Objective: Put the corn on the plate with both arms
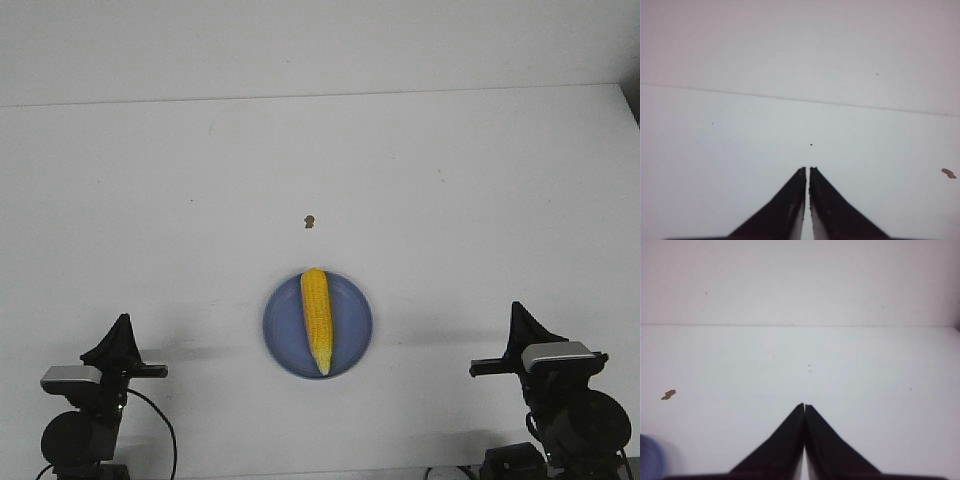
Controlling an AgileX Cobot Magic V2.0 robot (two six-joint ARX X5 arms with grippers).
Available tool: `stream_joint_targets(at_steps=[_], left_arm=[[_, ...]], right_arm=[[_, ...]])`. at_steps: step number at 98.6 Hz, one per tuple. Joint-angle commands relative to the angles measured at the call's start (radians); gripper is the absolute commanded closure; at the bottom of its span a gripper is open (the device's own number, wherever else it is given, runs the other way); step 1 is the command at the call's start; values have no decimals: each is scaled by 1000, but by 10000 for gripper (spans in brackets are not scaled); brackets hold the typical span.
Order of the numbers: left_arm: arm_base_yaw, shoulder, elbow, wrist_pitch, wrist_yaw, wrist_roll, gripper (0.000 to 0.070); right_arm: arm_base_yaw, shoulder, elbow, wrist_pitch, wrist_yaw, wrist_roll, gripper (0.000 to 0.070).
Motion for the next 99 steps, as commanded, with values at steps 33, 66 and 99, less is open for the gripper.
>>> stream_joint_targets(at_steps=[33,66,99], left_arm=[[2,-1,-20,12,2,-3,688],[2,-1,-19,12,3,-3,688],[2,-1,-19,12,2,-3,688]], right_arm=[[-18,-142,-177,246,15,-42,699],[-21,-169,-399,479,28,-48,699],[-89,-169,-503,649,12,-54,699]])
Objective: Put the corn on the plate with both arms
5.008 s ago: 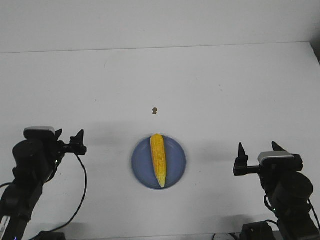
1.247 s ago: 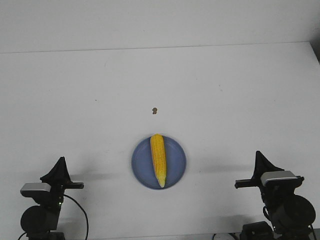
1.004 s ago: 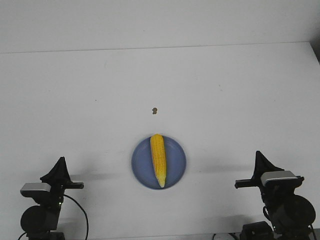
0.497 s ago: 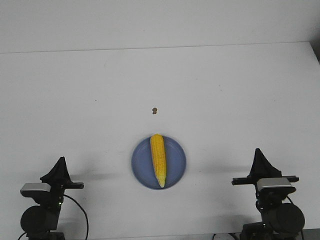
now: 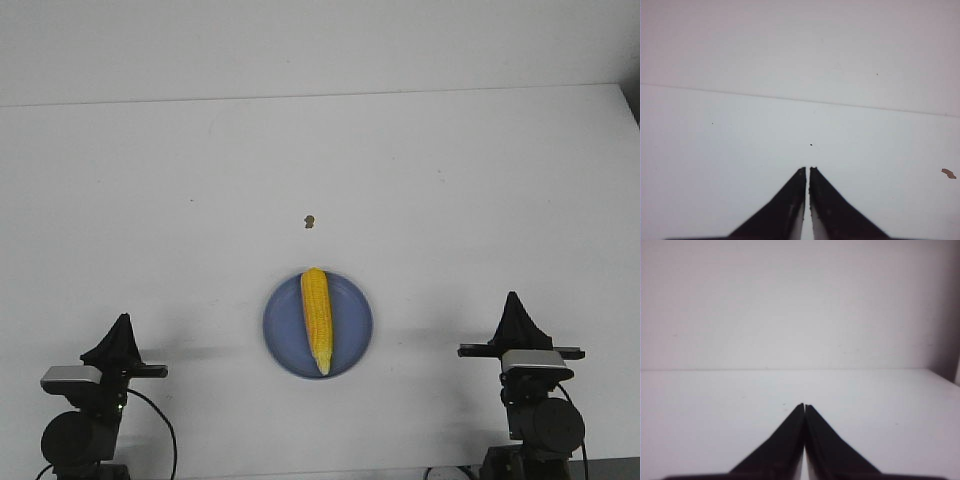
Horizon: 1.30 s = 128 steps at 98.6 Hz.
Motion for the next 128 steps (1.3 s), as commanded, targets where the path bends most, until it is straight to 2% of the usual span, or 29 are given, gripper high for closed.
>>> stream_joint_targets(at_steps=[1,22,54,128], left_arm=[[2,-1,-19,11,2,-3,688],[2,-1,-19,11,2,-3,688],[2,-1,-19,11,2,-3,688],[2,-1,-19,11,2,-3,688]], right_arm=[[-8,-2,-6,30,-11,-6,699],[-13,-2,-55,113,-85,-7,698],[-10,-2,-55,73,-85,-6,699],[-10,-2,-55,72,-84,-7,699]])
